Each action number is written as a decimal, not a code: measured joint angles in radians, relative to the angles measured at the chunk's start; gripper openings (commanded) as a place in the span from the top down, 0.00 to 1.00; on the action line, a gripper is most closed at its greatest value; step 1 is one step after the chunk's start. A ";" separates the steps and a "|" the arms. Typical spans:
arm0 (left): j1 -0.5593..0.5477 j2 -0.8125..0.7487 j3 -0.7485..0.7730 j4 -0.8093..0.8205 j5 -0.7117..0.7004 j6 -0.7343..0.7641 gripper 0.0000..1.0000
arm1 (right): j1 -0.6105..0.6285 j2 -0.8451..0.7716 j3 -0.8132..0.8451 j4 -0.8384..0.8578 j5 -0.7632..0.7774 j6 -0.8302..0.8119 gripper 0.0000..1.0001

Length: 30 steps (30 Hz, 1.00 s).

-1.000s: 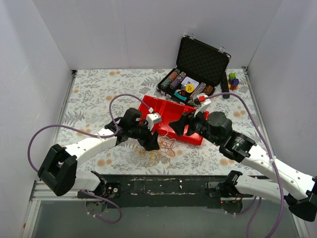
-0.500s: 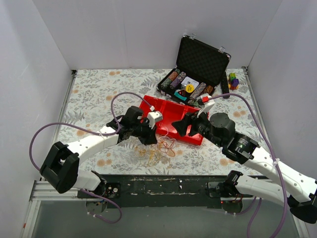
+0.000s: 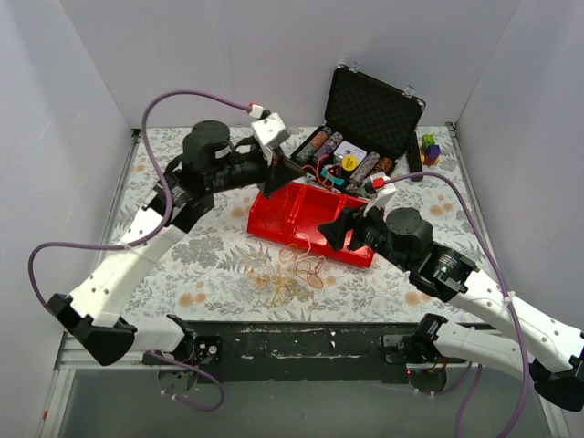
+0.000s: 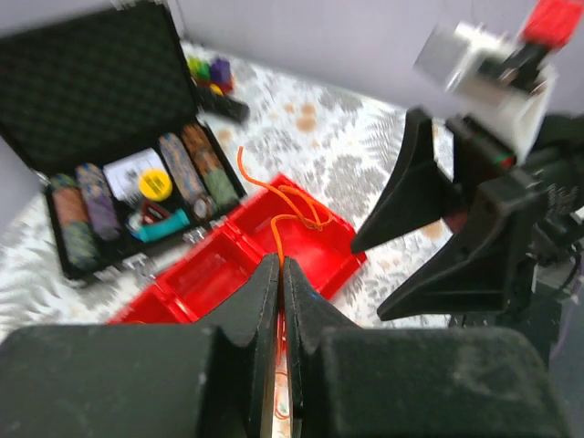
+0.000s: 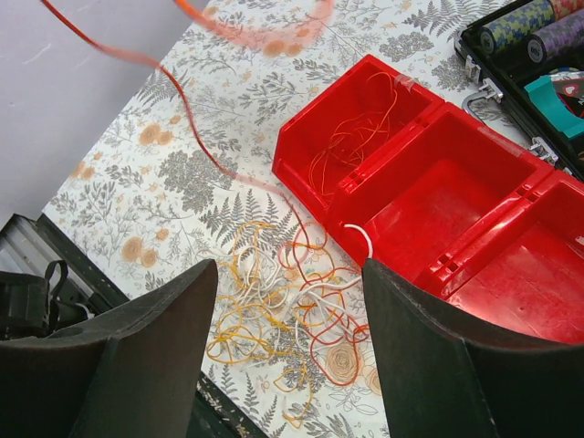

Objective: Untangle the cables

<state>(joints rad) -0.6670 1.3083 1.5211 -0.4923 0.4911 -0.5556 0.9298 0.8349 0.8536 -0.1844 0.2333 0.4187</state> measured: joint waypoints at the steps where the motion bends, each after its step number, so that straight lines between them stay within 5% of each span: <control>1: 0.000 -0.015 0.026 -0.010 -0.012 0.004 1.00 | 0.000 0.000 0.000 0.000 0.000 0.000 0.28; 15: 0.000 -0.111 0.263 0.228 -0.171 0.114 1.00 | 0.000 0.030 0.000 0.004 -0.026 -0.003 0.23; 30: 0.000 0.036 0.490 0.457 -0.227 0.223 1.00 | 0.001 0.146 0.016 0.079 -0.105 -0.033 0.19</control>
<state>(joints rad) -0.6670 1.3445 2.0113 -0.0353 0.2646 -0.3325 0.9310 0.9813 0.8700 -0.1059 0.1284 0.3855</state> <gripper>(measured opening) 0.018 0.804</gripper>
